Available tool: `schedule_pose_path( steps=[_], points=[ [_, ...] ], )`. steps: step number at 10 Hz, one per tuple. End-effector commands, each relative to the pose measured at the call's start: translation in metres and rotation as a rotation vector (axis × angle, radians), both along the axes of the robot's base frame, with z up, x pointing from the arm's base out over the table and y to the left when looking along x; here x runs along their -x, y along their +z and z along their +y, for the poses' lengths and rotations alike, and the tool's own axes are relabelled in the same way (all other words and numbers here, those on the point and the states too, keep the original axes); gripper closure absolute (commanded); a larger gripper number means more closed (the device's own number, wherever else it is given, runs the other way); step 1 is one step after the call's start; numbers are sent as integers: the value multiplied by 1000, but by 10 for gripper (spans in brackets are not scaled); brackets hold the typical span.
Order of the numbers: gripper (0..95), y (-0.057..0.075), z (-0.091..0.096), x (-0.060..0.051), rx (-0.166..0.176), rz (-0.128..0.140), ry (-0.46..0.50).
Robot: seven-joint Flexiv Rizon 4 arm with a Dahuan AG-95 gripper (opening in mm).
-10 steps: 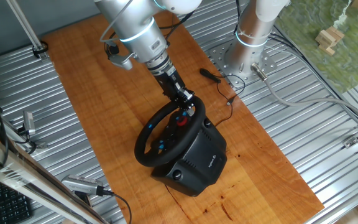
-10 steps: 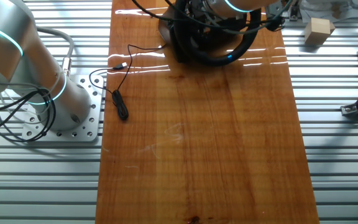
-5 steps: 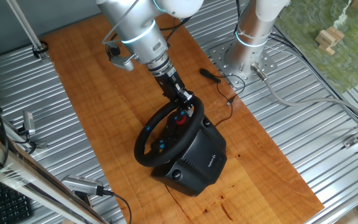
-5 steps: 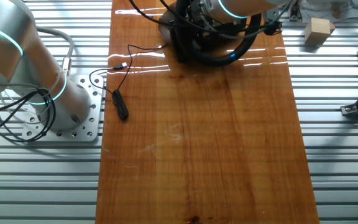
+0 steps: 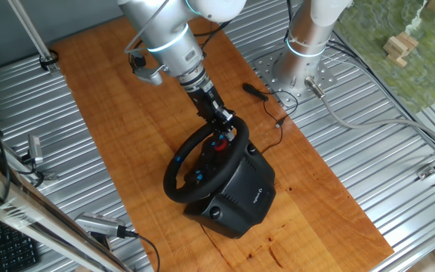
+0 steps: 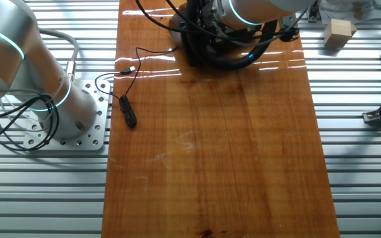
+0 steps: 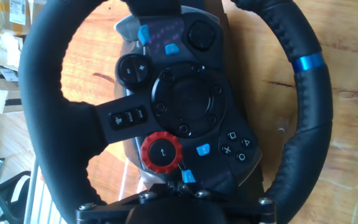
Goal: Rotate the steering wheel 90 degrees counterclockwise
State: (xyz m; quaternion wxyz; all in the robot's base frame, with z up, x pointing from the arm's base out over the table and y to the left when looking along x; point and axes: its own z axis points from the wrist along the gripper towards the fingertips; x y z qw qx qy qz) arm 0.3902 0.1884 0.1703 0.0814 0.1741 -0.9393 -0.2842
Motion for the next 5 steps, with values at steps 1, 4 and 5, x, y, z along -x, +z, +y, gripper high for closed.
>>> schedule_pose_path(
  steps=[1, 4, 5],
  points=[
    [950, -1, 0, -1, 0, -1, 0],
    [950, -2, -4, -3, -3, -3, 13],
    [950, -3, -6, -3, -4, -5, 17]
  ],
)
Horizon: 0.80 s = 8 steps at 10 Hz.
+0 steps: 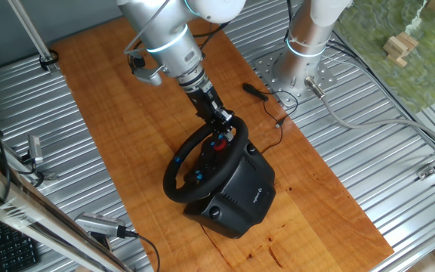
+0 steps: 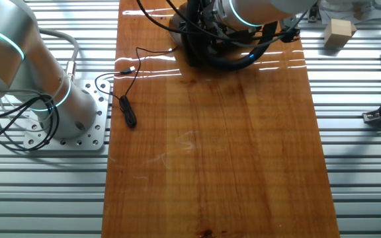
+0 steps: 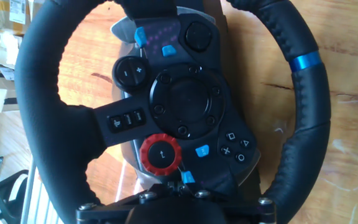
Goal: Rotate the steering wheel 90 degrees counterclockwise
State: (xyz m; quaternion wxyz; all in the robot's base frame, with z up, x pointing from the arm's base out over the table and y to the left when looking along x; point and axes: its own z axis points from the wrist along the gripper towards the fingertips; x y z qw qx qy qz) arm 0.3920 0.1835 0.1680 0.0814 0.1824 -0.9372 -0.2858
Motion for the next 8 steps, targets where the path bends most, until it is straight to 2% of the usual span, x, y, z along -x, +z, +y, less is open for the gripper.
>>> schedule_pose_path(
  steps=[1, 5, 8],
  points=[
    [950, -2, -3, -1, -1, 0, 8],
    [950, -6, -7, -5, 4, -3, 29],
    [950, -7, -7, -5, -3, 11, 45]
  ],
)
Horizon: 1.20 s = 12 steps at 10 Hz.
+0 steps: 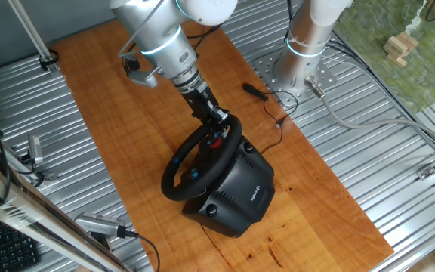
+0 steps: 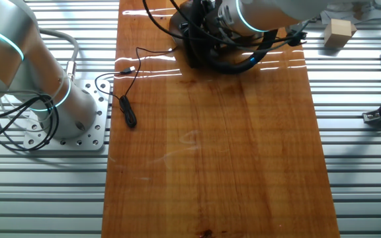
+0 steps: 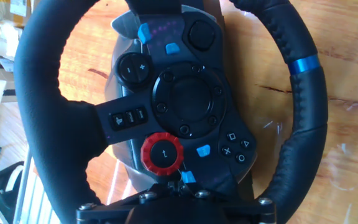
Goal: Rotate the steering wheel 90 degrees counterclockwise
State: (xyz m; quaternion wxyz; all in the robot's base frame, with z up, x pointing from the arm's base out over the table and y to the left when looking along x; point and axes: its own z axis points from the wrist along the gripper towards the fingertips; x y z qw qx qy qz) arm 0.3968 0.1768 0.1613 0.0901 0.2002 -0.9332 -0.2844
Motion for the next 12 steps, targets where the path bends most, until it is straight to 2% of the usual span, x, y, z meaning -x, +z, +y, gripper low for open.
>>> schedule_pose_path(
  steps=[1, 5, 12],
  points=[
    [950, 0, 0, -1, -8, 13, 14],
    [950, 0, -1, 0, -28, 45, 52],
    [950, 9, -12, 1, -37, 49, 73]
  ],
)
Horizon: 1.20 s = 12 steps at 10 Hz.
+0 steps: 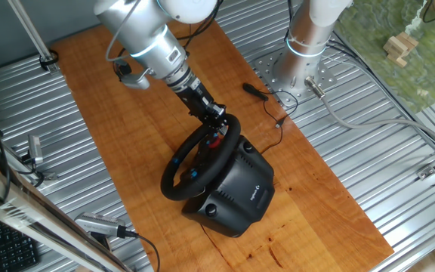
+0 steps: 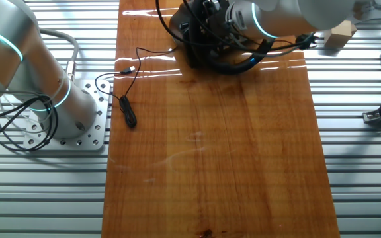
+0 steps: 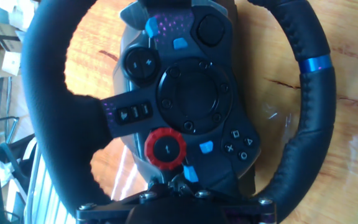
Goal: Rotate the steering wheel 90 degrees counterclockwise
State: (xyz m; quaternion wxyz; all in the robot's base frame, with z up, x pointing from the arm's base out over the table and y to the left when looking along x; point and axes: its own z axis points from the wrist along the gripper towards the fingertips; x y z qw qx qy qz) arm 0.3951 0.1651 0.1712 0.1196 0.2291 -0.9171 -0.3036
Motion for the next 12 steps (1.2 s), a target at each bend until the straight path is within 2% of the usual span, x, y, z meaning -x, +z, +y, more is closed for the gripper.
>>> schedule_pose_path(
  steps=[1, 12],
  points=[
    [950, 0, 0, -1, 1, -1, 1],
    [950, -5, -1, -9, -13, -14, 37]
  ],
)
